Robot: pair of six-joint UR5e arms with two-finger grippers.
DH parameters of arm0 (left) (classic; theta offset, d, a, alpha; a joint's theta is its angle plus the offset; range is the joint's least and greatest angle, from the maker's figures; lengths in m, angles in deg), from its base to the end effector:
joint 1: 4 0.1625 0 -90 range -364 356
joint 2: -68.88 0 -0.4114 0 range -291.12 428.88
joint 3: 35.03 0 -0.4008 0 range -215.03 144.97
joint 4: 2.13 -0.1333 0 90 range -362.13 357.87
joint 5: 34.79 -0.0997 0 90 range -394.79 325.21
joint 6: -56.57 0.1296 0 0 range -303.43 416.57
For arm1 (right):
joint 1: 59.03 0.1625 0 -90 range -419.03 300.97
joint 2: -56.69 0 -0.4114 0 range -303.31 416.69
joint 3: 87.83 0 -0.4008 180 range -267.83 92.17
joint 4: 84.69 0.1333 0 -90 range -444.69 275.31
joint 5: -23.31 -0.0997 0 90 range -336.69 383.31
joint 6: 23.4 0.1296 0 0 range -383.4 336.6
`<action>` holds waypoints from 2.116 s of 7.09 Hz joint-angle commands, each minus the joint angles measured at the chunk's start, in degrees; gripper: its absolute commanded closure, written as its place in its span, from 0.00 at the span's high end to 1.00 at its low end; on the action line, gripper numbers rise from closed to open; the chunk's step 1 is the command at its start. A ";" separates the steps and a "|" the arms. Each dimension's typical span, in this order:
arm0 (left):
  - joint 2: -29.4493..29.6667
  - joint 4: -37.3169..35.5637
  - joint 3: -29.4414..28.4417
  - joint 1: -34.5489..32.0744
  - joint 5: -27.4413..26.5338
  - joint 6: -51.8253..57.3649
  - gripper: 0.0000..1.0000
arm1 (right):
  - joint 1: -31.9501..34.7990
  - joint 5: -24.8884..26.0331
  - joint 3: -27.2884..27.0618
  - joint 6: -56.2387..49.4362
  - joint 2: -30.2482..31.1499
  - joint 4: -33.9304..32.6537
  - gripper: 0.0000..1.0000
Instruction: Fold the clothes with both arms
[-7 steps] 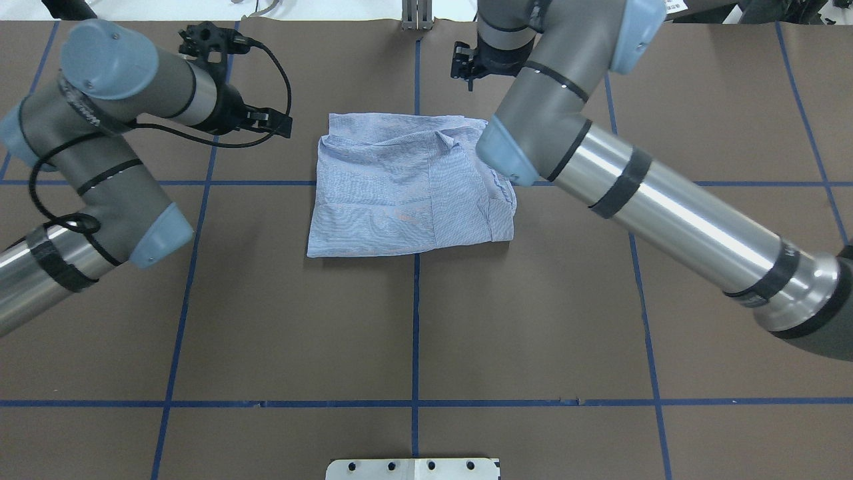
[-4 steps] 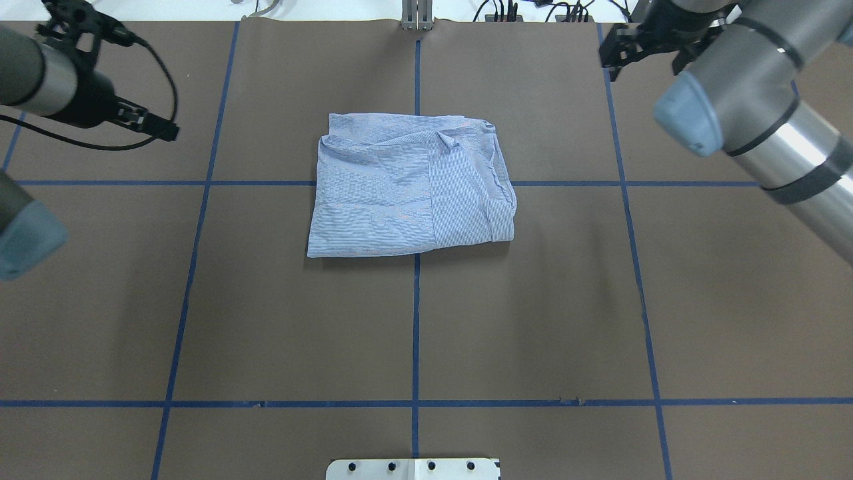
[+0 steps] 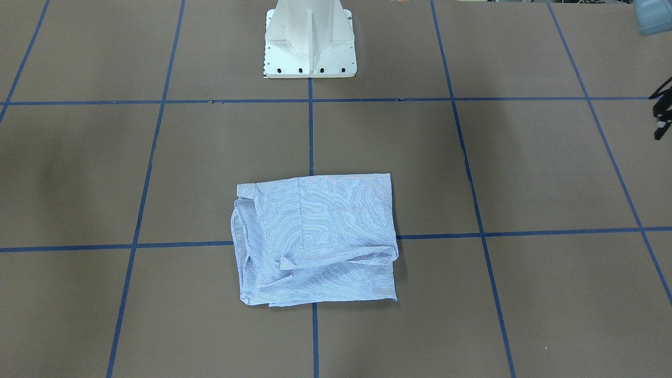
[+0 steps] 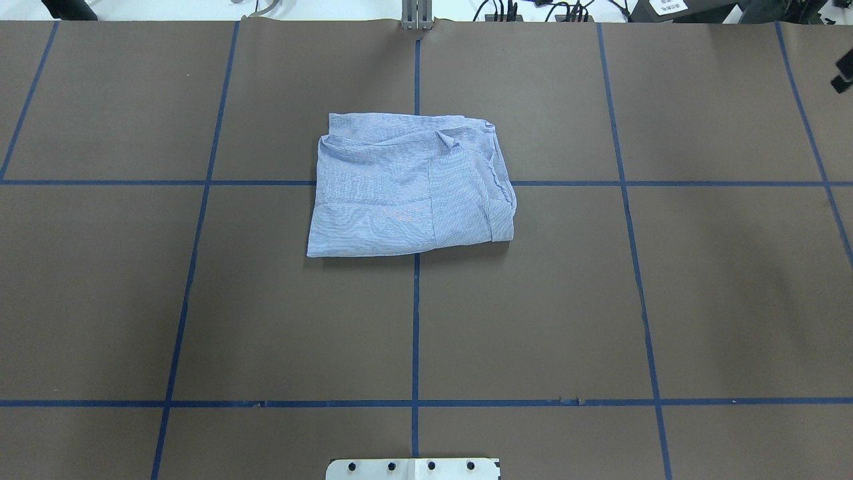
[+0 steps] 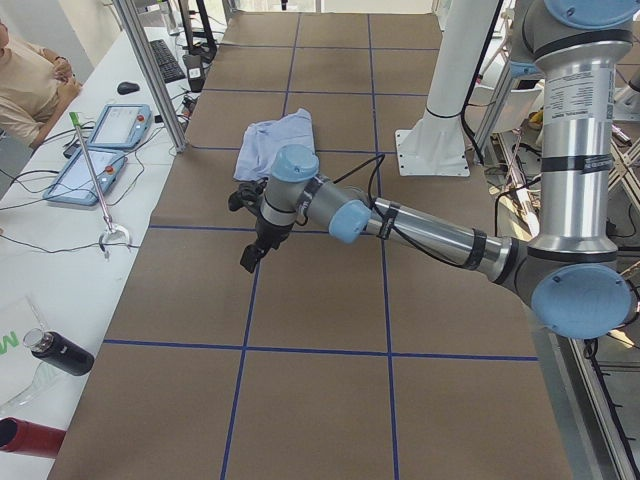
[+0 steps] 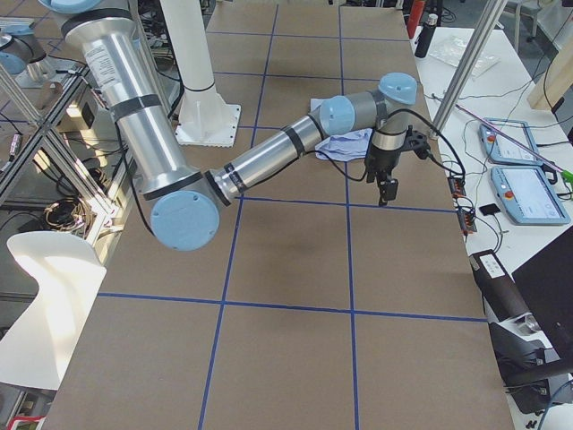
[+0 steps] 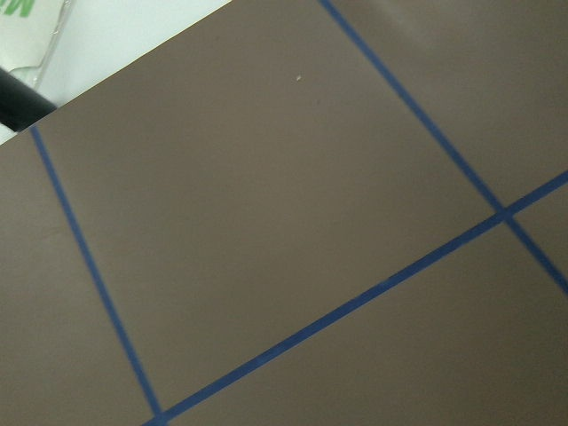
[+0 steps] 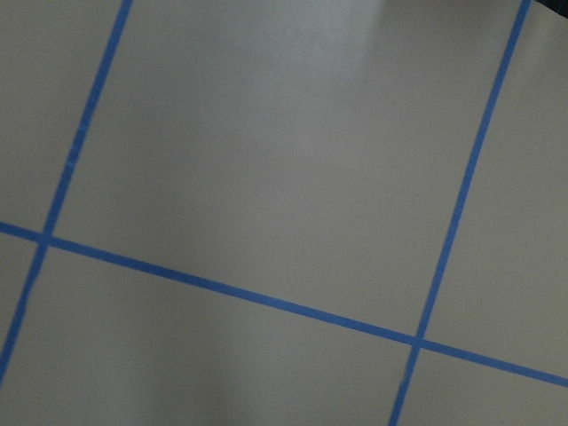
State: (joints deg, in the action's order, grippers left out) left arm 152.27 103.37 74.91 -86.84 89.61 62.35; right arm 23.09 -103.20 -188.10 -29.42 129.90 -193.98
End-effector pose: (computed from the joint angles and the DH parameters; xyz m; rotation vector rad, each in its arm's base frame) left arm 0.0004 -0.4853 0.5244 0.4831 0.5963 0.3657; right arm -0.0250 -0.5908 0.4638 0.1210 -0.6404 -0.2772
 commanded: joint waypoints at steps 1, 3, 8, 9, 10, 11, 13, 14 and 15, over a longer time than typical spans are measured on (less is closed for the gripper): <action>-2.98 -10.76 -1.39 -8.53 0.23 3.28 1.00 | 4.18 -1.72 -0.89 -6.37 11.99 2.47 1.00; -2.98 -22.56 0.55 -11.12 2.68 3.54 1.00 | 4.28 -1.89 -0.28 -6.11 17.82 8.02 1.00; -2.45 -24.83 -4.55 -10.85 12.88 3.28 1.00 | 4.28 -3.65 -0.28 -6.11 20.74 8.03 1.00; -2.36 -24.39 -4.99 -10.85 12.27 3.10 1.00 | 4.37 -3.65 -0.28 -6.11 21.27 8.03 1.00; -2.36 -24.38 -4.73 -10.85 12.27 3.28 1.00 | 4.45 -3.65 -0.28 -6.11 21.79 8.21 1.00; -2.36 -24.30 -4.38 -10.85 12.18 3.36 1.00 | 4.89 -3.65 -0.19 -6.11 22.50 8.38 1.00; -2.71 -21.75 -4.38 -10.85 12.18 3.45 1.00 | 5.77 -3.74 -0.63 -5.93 23.38 8.39 1.00; -2.71 -21.66 -4.38 -10.85 12.27 3.45 1.00 | 6.38 -4.18 -0.46 -5.93 23.38 8.30 1.00; -2.62 -21.57 -4.29 -10.85 12.27 3.45 1.00 | 6.56 -4.70 -0.19 -6.02 23.47 8.30 1.00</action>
State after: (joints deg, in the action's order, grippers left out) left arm 149.61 81.55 70.54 -97.69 101.85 65.79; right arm 29.22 -107.34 -188.52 -35.38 153.24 -185.65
